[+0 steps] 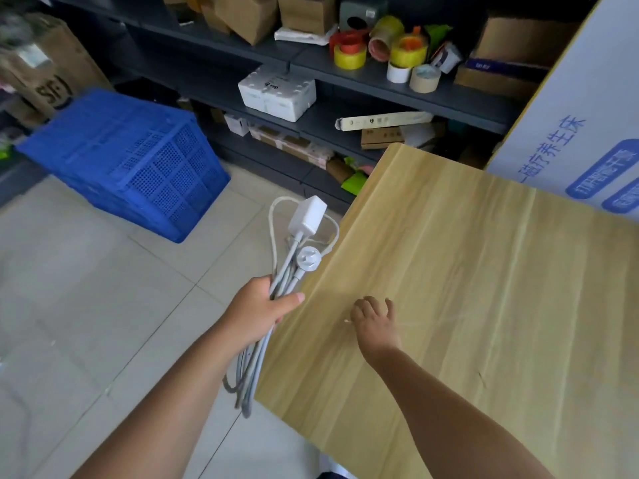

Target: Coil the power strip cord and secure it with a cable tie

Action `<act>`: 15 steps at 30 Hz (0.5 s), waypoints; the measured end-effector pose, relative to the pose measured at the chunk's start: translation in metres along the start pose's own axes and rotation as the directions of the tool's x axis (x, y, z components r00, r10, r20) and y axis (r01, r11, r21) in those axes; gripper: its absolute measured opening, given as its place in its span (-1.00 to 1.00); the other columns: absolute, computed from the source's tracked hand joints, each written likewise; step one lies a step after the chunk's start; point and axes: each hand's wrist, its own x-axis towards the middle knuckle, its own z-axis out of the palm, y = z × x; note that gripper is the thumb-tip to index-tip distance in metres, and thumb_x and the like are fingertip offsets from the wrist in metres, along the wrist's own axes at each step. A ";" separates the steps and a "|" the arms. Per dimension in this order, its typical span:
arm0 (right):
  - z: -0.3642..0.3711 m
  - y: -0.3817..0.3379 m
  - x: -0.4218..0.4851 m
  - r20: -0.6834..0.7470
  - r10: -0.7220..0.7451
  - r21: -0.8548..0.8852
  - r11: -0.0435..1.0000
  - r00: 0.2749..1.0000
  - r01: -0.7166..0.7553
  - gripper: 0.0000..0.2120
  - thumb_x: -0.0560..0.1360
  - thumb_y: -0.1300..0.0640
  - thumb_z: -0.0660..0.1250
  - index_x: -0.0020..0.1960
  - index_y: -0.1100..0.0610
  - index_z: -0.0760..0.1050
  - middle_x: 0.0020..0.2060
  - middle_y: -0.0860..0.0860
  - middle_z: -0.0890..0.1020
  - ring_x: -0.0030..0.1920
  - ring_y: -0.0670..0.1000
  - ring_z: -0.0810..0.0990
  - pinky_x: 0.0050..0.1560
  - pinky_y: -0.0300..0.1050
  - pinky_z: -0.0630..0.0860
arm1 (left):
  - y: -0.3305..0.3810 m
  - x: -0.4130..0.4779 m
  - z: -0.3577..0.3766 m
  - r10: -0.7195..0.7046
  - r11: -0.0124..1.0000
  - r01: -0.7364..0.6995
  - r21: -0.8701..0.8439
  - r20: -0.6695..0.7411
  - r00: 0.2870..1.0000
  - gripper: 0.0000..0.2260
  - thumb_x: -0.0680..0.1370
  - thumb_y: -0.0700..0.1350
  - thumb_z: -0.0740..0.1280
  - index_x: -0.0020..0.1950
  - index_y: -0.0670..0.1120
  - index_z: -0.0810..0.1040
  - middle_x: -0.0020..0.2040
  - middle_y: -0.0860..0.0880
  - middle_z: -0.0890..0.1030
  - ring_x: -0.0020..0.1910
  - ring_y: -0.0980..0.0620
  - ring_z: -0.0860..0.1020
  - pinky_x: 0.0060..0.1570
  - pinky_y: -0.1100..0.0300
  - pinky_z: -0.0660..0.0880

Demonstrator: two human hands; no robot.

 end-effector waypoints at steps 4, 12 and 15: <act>-0.035 0.011 -0.008 0.033 0.099 0.231 0.967 0.995 -0.104 -0.79 0.59 0.19 0.09 0.20 0.14 0.37 -0.07 0.11 0.68 -0.08 0.19 0.61 0.03 0.00 0.42 | 0.018 0.000 0.014 0.032 0.999 -0.031 -0.015 0.061 0.998 -0.73 0.49 -0.02 0.42 -0.30 -0.07 0.41 -0.50 0.02 0.45 -0.54 0.07 0.44 -0.39 0.18 0.45; -0.126 0.040 -0.050 -0.261 0.355 0.724 0.688 0.898 -0.061 -0.67 0.55 0.37 0.08 0.21 0.18 0.49 -0.10 0.05 0.63 -0.06 0.08 0.57 -0.17 -0.16 0.37 | 0.084 -0.004 0.060 0.144 0.990 -0.143 -0.023 0.183 0.972 -0.74 0.48 -0.01 0.42 -0.29 -0.07 0.42 -0.48 0.02 0.46 -0.52 0.07 0.43 -0.35 0.17 0.43; -0.169 0.060 -0.086 -0.305 0.414 0.798 0.603 0.857 -0.007 -0.73 0.61 0.27 0.14 0.22 0.12 0.52 -0.09 -0.04 0.70 -0.13 -0.05 0.60 -0.19 -0.26 0.42 | 0.120 -0.015 0.087 0.209 0.978 -0.201 -0.060 0.240 0.948 -0.73 0.49 -0.02 0.42 -0.31 -0.06 0.40 -0.50 0.04 0.44 -0.54 0.08 0.42 -0.37 0.18 0.41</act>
